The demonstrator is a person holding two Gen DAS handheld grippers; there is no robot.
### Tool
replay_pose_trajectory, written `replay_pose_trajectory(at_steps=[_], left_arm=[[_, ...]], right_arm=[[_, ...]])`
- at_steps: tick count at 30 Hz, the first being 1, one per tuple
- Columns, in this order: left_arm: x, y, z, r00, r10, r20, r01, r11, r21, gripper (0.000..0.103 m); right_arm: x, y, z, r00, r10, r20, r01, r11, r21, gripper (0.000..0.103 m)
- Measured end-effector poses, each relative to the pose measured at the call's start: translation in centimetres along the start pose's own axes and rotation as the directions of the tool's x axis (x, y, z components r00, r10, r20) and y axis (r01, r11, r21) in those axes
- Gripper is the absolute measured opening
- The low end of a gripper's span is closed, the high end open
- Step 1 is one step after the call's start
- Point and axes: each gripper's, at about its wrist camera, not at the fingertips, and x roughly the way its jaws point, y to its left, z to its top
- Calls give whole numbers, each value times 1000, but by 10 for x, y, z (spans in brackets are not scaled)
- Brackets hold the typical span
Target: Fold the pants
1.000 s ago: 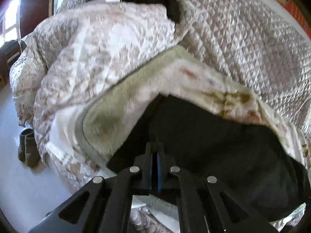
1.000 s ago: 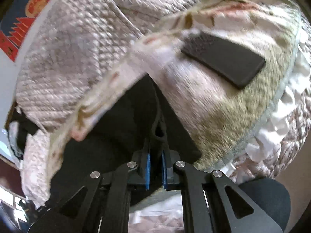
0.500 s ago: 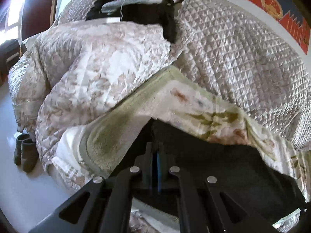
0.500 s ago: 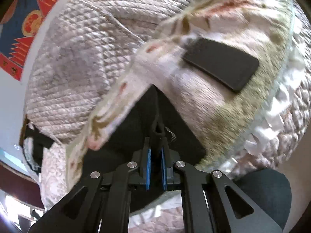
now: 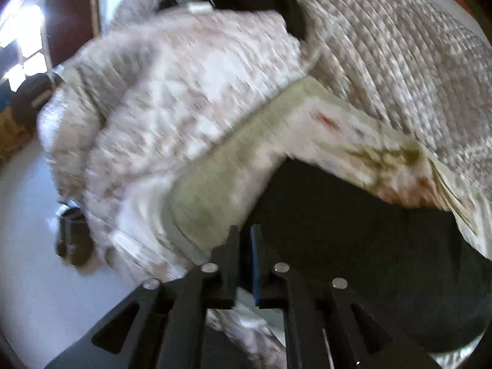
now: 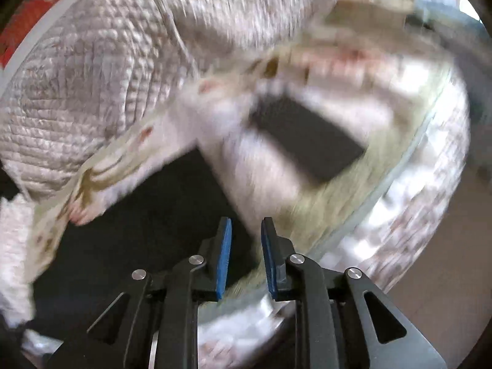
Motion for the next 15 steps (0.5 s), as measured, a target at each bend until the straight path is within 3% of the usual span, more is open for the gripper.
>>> replay_pose_trajectory(at_steps=[1,2,4,7,11,13,15], left_arm=[[-4,0,3,1000,16,26,-16,1000,-9,17],[-7,-1,6,999,19,43,-18,1000,-19,30],[-7,-10,11,998,-35,59,36,999,-14,41],[-3,-43,11,985,-171,33,169,985,43,41],[10,-95,2,943,-330,-54,334,930,155,41],[20,-114,0,929,-361,-78,369,910,191,41],[34,-123,-2,935,-339,-101,353,912,207,41]], right_arm=[[-6,5,3,999,-14,41,15,1000,-22,24],[-7,11,3,998,1,62,2,999,-48,24],[0,31,4,995,88,43,-82,987,-138,24],[19,70,-7,975,218,-41,-221,941,-258,24],[37,117,-24,953,283,-104,-301,865,-401,24],[47,134,-25,947,297,-123,-320,844,-430,24],[58,141,-22,951,285,-120,-308,834,-458,24]])
